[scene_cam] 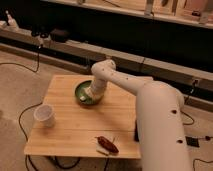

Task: Push the ceramic bowl across the table

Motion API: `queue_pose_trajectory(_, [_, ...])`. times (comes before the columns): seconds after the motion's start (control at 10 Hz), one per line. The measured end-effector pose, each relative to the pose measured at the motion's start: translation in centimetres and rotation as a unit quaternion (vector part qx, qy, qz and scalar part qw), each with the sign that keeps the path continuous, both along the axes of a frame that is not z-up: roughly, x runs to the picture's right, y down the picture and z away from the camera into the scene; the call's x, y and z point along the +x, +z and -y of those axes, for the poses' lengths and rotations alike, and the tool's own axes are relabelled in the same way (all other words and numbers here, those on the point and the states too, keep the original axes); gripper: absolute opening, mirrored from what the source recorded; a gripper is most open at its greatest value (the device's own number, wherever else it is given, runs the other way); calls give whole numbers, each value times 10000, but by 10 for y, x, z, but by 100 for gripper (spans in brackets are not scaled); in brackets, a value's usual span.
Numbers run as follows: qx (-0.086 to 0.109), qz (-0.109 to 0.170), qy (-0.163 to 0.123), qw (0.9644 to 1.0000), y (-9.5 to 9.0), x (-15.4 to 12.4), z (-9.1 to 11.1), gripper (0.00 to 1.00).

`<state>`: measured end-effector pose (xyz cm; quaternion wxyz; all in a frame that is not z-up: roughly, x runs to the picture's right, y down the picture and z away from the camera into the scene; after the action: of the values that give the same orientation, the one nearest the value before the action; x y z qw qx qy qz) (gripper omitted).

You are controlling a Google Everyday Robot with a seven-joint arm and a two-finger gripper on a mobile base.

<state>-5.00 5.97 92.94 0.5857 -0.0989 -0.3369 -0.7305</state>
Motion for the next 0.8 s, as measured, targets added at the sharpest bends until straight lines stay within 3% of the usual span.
queue_pose_trajectory(0.3, [-40, 31, -127, 9999, 3, 5, -4, 0])
queue_pose_trajectory(0.8, [-316, -145, -485, 9982, -2, 33, -25, 0])
